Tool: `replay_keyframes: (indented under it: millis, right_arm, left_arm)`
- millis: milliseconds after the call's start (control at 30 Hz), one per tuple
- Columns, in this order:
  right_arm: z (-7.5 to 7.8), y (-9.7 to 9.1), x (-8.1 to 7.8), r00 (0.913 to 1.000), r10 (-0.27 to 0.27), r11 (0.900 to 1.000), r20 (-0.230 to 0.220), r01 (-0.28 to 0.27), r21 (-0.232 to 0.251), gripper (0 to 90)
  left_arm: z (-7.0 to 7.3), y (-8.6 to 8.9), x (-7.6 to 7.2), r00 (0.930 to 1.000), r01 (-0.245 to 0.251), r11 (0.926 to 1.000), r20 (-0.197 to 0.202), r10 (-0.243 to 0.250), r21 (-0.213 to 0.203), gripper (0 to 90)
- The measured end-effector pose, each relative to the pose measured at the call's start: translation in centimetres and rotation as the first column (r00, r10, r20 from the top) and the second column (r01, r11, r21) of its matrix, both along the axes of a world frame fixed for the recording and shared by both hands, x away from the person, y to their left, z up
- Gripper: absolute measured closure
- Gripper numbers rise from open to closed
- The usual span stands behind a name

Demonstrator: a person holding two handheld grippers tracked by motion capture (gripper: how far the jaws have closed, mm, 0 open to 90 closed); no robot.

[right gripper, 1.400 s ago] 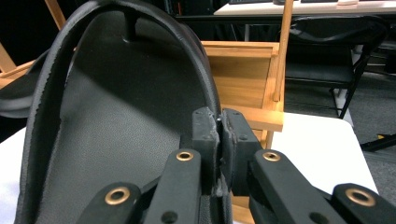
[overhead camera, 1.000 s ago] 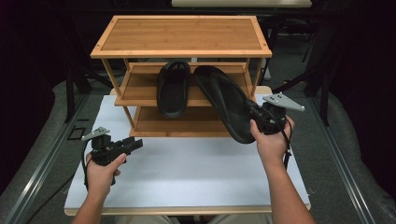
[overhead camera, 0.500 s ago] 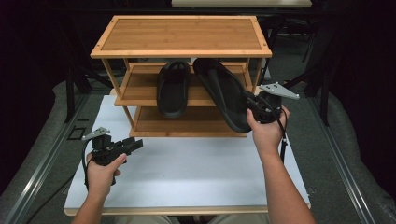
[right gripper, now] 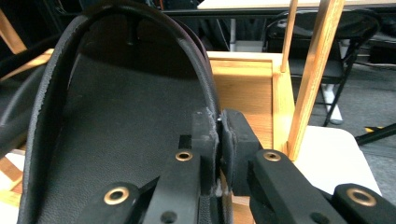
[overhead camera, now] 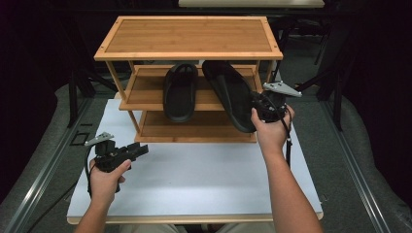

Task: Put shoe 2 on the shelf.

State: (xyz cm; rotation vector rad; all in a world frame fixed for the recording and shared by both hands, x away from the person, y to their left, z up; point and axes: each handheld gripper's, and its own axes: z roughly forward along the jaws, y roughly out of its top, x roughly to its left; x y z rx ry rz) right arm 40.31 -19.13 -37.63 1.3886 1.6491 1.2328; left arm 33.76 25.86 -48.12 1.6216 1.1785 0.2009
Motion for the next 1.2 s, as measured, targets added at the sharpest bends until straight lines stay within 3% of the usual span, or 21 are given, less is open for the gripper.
replay_keyframes:
  millis: [133,333,500,667,700,833,1000,1033,1067,1200]
  right_arm:
    - [-0.2,0.5,0.4,0.9994,-0.034,0.9989,-0.008,0.033,-0.034,83.1]
    - [-0.3,1.0,0.9,0.9983,-0.052,0.9979,-0.024,0.051,-0.039,82.1]
    - [-0.3,1.4,1.1,0.9985,-0.048,0.9987,-0.026,0.047,-0.022,80.0]
    - [-0.1,1.7,1.0,0.9998,-0.009,0.9999,-0.015,0.009,-0.007,69.5]
    - [0.1,1.6,0.8,0.9998,0.021,0.9998,0.003,-0.021,0.000,65.1]
    - [0.5,1.2,-0.1,0.9977,0.058,0.9982,0.034,-0.058,-0.015,61.4]
    - [0.4,-0.4,-3.0,0.9913,0.108,0.9937,0.077,-0.105,-0.041,57.7]
    - [0.4,-0.4,-3.0,0.9913,0.108,0.9937,0.077,-0.105,-0.041,57.7]
    - [0.0,-1.1,-4.0,0.9904,0.117,0.9924,0.075,-0.113,-0.048,57.4]
    - [-0.7,-1.9,-4.9,0.9887,0.139,0.9903,0.056,-0.138,-0.016,54.2]
  left_arm:
    - [0.0,-0.1,0.0,1.0000,0.003,1.0000,-0.001,-0.003,0.003,50.6]
    - [-0.1,-0.1,0.0,1.0000,0.003,1.0000,-0.005,-0.003,0.004,50.6]
    - [-0.1,-0.1,0.1,1.0000,0.003,1.0000,-0.006,-0.002,0.005,50.6]
    - [-0.1,-0.2,0.1,1.0000,0.005,0.9999,-0.003,-0.005,0.009,50.6]
    - [-0.1,-0.3,0.1,1.0000,0.005,0.9999,-0.003,-0.005,0.010,50.6]
    - [0.1,-0.4,0.2,1.0000,0.008,0.9998,0.003,-0.008,0.019,50.3]
    - [1.7,-1.3,0.7,0.9990,0.018,0.9994,0.039,-0.019,0.031,49.2]
    - [1.7,-1.3,0.7,0.9990,0.018,0.9994,0.039,-0.019,0.031,48.9]
    - [2.4,-1.8,1.0,0.9982,0.023,0.9995,0.055,-0.024,0.023,48.5]
    - [3.8,-2.8,1.9,0.9962,0.037,0.9989,0.078,-0.039,0.027,46.4]
